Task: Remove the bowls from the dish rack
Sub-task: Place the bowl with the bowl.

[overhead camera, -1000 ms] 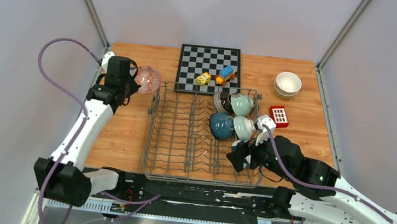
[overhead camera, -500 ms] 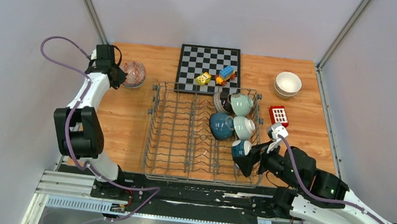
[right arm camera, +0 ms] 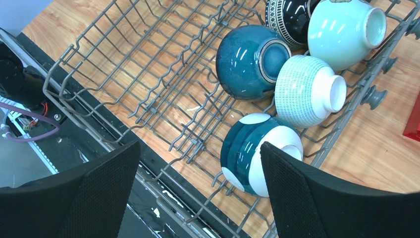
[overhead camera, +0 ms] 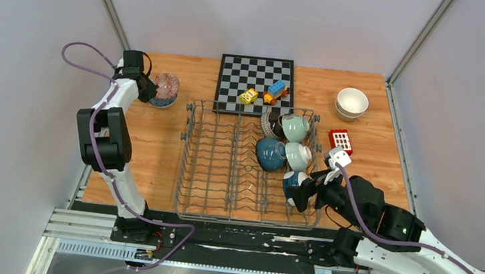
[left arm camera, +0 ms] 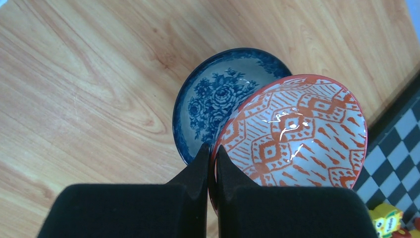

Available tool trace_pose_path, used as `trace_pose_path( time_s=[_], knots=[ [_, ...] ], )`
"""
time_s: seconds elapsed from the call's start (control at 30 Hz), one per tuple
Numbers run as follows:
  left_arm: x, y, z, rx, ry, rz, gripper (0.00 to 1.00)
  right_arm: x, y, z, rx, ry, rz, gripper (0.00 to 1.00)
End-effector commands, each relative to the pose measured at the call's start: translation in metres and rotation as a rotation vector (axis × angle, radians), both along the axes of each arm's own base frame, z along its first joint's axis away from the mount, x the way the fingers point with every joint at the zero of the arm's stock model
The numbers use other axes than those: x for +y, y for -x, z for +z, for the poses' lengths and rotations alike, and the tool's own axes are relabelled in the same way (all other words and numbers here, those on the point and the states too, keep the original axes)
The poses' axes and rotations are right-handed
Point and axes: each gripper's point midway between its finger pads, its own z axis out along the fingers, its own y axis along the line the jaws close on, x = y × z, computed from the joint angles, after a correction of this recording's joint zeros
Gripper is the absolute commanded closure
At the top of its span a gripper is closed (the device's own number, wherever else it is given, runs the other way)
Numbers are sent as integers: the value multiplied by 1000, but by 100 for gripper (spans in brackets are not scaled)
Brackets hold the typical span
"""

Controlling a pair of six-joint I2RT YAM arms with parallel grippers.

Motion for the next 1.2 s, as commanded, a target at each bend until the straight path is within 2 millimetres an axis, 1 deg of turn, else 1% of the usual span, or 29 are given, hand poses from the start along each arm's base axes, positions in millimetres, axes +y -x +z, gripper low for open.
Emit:
trace_pose_path(
  time_s=[0.0,0.17,0.47,0.97,1.0,1.07,1.17],
  knots=[
    [9,-16,11,-53,-6,24,100,-5,-6,16,-39,-7,-30,6],
    [14,-13,4,-28,-23,24,100,-5,-7,16,-36,-8,-38,6],
    [22,-7,-13,34,-38,26,100,-4,-6,16,-25,-14,-33,7],
    [18,-7,-28,65,-26,-9,100,-3,-6,17,-12,-22,-42,7],
    [18,-7,-28,66,-27,-12,99,-3,-6,17,-11,-22,-42,7],
    [18,-7,-28,66,-30,-16,94,-3,-6,17,-11,-22,-44,7],
    [18,-7,-27,68,-34,-30,81,-3,-6,16,-8,-19,-45,7]
  ],
)
